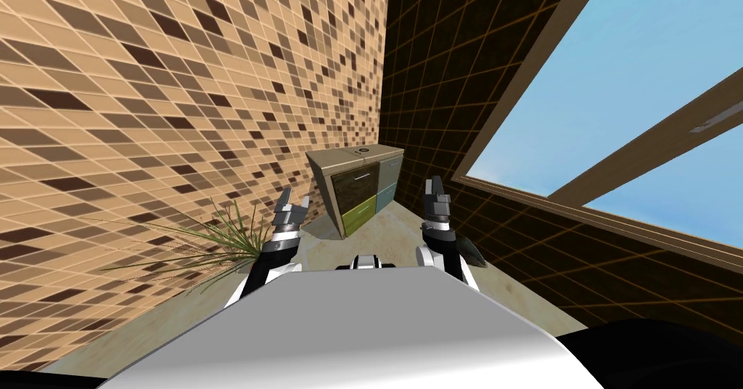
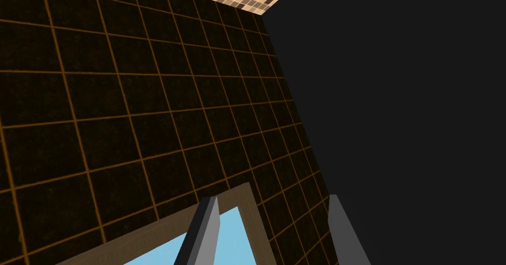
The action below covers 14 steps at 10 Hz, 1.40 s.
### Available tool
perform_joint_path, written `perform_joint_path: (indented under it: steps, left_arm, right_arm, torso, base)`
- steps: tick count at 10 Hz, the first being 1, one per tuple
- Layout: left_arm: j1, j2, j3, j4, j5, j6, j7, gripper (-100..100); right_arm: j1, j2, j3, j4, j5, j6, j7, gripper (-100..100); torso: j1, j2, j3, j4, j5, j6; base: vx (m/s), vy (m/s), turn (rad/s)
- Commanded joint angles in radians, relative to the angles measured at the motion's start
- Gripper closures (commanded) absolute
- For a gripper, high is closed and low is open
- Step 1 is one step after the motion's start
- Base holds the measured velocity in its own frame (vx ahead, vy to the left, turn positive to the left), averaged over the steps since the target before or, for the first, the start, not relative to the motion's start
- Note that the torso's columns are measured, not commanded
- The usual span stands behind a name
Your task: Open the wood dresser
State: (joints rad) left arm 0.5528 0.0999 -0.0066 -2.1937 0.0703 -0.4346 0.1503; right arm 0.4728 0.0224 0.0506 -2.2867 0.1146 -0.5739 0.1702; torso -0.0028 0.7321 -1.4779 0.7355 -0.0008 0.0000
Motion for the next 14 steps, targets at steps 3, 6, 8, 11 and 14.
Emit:
perform_joint_path:
  steps: [3,6,8,11,14]
  left_arm:
    - [0.008,0.041,0.025,0.036,0.04,0.029,0.016,-100]
    - [0.013,0.047,0.039,0.057,0.063,0.044,0.025,-100]
    - [0.016,0.05,0.048,0.07,0.078,0.054,0.031,-100]
    - [0.024,0.059,0.069,0.098,0.11,0.074,0.044,-100]
    - [0.03,0.069,0.085,0.119,0.135,0.09,0.054,-100]
  right_arm:
    - [0.0,0.0,0.0,0.0,0.0,0.0,0.0,0]
    - [0.0,0.0,0.0,0.0,0.0,0.0,0.0,0]
    - [0.0,0.0,0.0,0.0,0.0,0.0,0.0,0]
    - [0.0,0.0,0.0,0.0,0.0,0.0,0.0,0]
    - [0.0,0.0,0.0,0.0,0.0,0.0,0.0,0]
  torso:
    - [0.002,0.007,0.002,0.003,0.0,0.0]
    - [0.005,0.007,0.002,0.003,0.001,0.0]
    - [0.004,0.006,0.002,0.003,0.001,0.0]
    - [0.001,0.005,0.001,0.002,0.0,0.0]
    - [0.002,0.007,0.003,0.003,0.001,0.0]
  base:
    - [0.156,-0.142,0.075]
    - [0.156,-0.131,0.082]
    - [0.138,-0.123,0.068]
    - [0.175,-0.154,0.094]
    - [0.152,-0.153,0.082]
